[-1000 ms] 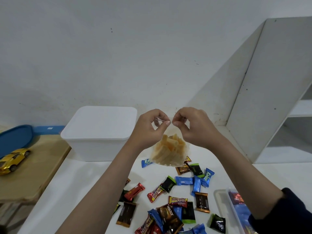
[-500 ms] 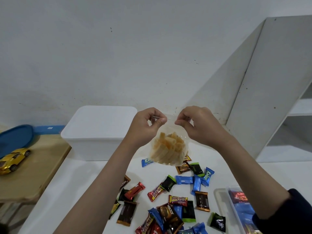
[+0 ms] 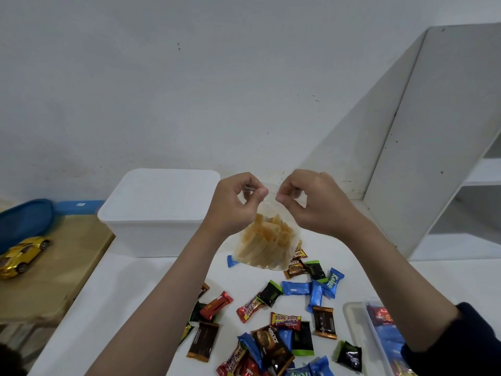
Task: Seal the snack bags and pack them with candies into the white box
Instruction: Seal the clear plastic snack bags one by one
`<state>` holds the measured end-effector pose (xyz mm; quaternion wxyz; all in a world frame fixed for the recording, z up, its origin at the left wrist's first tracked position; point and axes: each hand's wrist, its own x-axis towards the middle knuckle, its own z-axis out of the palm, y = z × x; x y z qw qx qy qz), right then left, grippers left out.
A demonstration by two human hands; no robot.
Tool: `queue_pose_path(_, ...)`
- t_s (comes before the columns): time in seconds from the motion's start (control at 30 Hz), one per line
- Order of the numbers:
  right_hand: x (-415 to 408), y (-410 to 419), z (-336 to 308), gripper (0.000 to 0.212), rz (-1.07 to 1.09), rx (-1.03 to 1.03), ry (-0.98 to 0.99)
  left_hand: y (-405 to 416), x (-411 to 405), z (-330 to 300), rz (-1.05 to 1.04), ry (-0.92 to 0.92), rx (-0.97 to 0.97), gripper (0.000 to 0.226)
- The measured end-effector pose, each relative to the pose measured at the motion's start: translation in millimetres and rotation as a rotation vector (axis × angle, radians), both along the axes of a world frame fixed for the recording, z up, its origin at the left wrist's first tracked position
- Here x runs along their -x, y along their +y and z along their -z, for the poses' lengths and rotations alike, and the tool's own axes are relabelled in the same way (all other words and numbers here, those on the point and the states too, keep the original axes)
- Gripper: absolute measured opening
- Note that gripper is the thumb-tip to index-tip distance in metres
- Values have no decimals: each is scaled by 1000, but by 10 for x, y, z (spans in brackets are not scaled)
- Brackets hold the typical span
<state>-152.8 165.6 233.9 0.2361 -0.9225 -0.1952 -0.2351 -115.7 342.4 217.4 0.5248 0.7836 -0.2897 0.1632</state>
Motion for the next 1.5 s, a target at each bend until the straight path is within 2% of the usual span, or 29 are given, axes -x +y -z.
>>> queue_pose_path(0.2,-26,56,-4,10,3,-30,-20,-47,6,29,11,74,-8,11)
queue_pose_path(0.37,-31,122,13,7,3,-4,-103,-62,8,25,24,68,28,8)
queue_pose_path(0.7,-85,12,51,5,-21,27,-56,31,-14,-46,71,121,-10,9)
queue_pose_path(1.03,-101,23,93,7,-95,-113,-17,-61,-18,29,40,53,48,4)
queue_pose_path(1.27,-111,-58,-25,7,-46,-58,140,-12,-71,86,11,80,39,16)
queue_pose_path(1.5,-89,-70,-91,10,-16,-34,68,42,-109,1,-15,91,74,17)
